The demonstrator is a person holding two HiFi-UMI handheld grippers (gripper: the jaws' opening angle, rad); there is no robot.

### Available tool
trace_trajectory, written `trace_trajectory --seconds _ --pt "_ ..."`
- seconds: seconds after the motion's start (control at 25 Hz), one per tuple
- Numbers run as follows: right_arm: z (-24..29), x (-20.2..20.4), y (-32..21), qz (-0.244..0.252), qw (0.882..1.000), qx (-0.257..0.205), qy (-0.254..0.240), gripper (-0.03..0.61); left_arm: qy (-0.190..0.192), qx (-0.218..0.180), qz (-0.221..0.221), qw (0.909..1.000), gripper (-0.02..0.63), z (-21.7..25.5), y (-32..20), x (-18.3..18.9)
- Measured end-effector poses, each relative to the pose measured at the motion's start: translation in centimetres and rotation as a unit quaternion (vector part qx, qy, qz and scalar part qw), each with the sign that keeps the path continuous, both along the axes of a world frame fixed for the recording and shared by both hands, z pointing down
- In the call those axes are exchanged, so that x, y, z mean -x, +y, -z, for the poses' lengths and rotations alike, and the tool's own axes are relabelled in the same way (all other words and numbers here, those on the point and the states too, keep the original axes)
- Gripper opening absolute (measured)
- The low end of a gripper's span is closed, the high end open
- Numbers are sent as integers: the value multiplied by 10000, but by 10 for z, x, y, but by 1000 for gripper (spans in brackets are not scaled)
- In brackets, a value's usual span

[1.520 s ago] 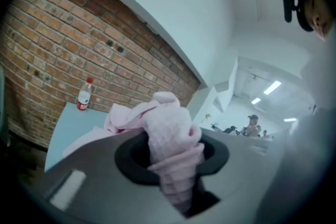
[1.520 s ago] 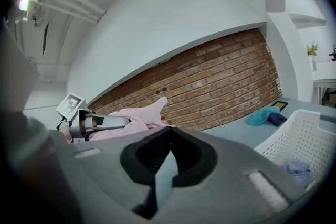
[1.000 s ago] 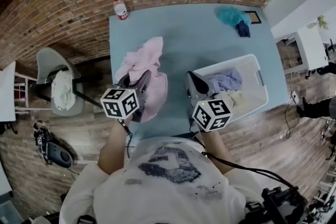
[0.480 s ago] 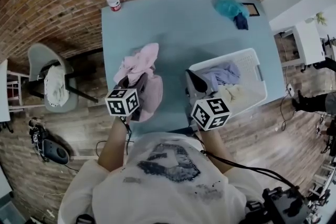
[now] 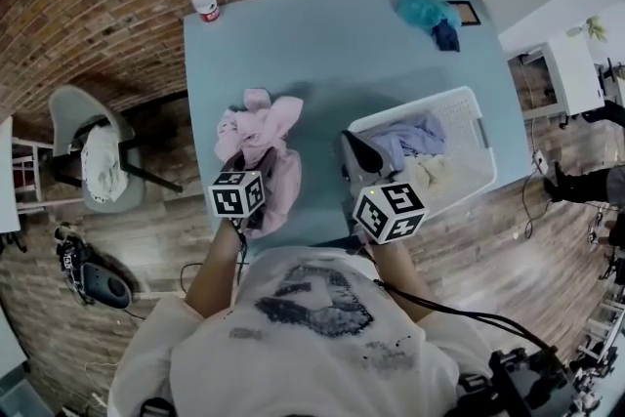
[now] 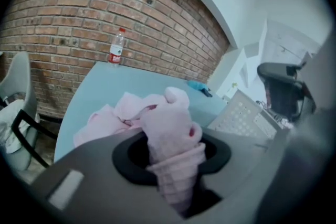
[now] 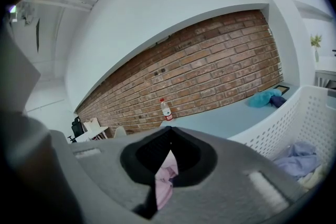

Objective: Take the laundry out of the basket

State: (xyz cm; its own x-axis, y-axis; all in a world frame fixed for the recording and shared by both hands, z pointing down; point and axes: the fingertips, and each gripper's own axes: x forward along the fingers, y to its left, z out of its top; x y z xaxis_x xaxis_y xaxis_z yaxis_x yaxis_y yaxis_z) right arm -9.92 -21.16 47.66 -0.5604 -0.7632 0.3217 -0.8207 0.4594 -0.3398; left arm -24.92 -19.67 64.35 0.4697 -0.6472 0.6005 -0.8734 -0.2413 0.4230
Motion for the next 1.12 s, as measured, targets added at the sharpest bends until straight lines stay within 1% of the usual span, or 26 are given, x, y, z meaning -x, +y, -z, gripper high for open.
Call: trace_trajectory --seconds 0.16,0.28,0.48,0.68,0.92,1.12 --pt "0 0 -1 -28 10000 -6 -37 -3 36 6 -153 9999 153 -3 1 -9" --pt "0 2 -2 -25 10000 -7 -49 -3 -43 -43 -210 9998 156 -1 1 -11" --pt "1 2 -3 -36 10000 -13 -65 -3 -241 -108 -294 9992 186 3 1 -12" --pt "0 1 -5 -57 9999 -10 -88 -3 -243 -166 -314 9991 202 14 -1 -13" --pt "3 0 -3 -60 9999 -55 -120 -3 -142 -490 -197 9985 202 48 -6 -9" --pt "5 -1 -2 -77 9998 -82 -138 -3 -135 -771 -142 9968 201 72 -12 -7"
